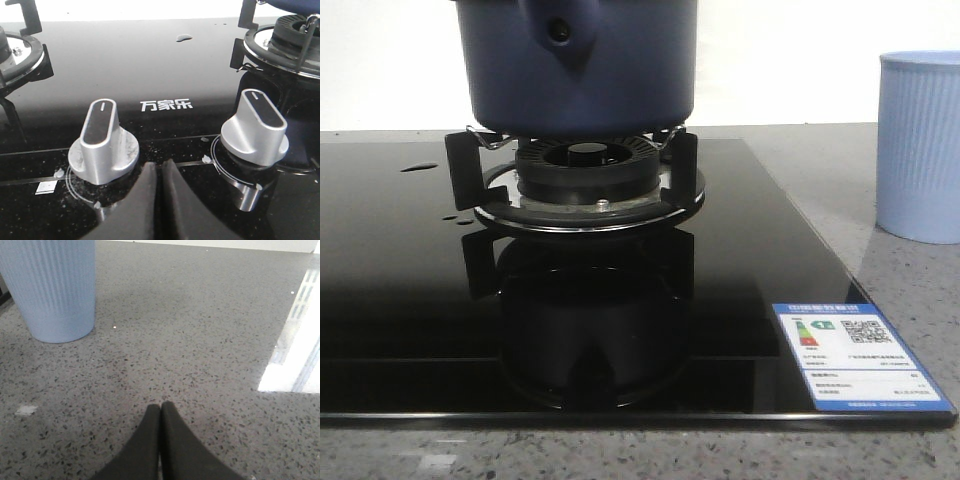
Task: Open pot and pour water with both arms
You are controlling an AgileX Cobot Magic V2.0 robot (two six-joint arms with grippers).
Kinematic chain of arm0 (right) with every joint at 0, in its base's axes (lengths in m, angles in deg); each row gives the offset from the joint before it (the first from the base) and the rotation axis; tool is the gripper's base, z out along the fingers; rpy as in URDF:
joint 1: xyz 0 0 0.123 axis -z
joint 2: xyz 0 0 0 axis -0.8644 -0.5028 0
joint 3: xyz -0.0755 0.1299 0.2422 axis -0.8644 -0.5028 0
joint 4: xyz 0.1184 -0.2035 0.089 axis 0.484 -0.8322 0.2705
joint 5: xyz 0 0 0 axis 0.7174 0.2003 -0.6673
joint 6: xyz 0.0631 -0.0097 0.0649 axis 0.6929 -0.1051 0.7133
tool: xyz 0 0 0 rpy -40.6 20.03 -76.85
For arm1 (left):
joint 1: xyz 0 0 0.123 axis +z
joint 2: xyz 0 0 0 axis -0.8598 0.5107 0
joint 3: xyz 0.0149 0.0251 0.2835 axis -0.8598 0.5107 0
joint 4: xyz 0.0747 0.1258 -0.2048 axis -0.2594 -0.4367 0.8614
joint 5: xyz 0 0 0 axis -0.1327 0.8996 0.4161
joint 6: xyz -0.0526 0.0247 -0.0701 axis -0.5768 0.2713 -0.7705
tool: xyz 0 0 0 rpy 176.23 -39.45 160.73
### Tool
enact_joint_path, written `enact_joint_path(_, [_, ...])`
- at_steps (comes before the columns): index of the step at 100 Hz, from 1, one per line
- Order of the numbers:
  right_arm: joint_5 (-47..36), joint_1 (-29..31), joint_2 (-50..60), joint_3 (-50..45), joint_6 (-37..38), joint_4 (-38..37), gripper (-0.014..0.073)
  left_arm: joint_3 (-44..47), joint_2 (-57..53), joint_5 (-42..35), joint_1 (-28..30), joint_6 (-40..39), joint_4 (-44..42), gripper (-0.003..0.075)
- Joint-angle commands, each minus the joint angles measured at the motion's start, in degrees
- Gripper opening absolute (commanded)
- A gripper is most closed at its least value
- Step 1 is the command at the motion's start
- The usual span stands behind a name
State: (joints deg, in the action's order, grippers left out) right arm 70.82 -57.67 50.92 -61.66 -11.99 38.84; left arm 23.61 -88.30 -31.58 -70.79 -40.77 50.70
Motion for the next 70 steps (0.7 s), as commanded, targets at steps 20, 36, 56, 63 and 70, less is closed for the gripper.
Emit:
enact_joint_path(20, [-0.44,0.48,1.06,-1.49,-0.57,-0.23,-0.0066,1.98,-1.45,-2.62,0.07,-0.39,0.57,-0.0019])
enact_joint_path(36, [-0.44,0.48,1.06,-1.49,-0.57,-0.23,-0.0066,1.98,-1.45,-2.62,0.07,-0.39,0.57,-0.0019])
enact_joint_path(56, [-0.44,0.48,1.06,-1.49,-0.57,-0.23,-0.0066,1.98,-1.45,-2.62,0.07,-0.28,-1.43,-0.0019])
enact_joint_path(63, [-0.58,0.48,1.06,-1.49,-0.57,-0.23,-0.0066,1.98,-1.45,-3.12,0.07,-0.28,-1.43,-0.0019])
enact_joint_path(70, [-3.18,0.48,1.06,-1.49,-0.57,-4.34,-0.0066,1.98,-1.45,-4.71,0.07,-0.28,-0.61,-0.0019])
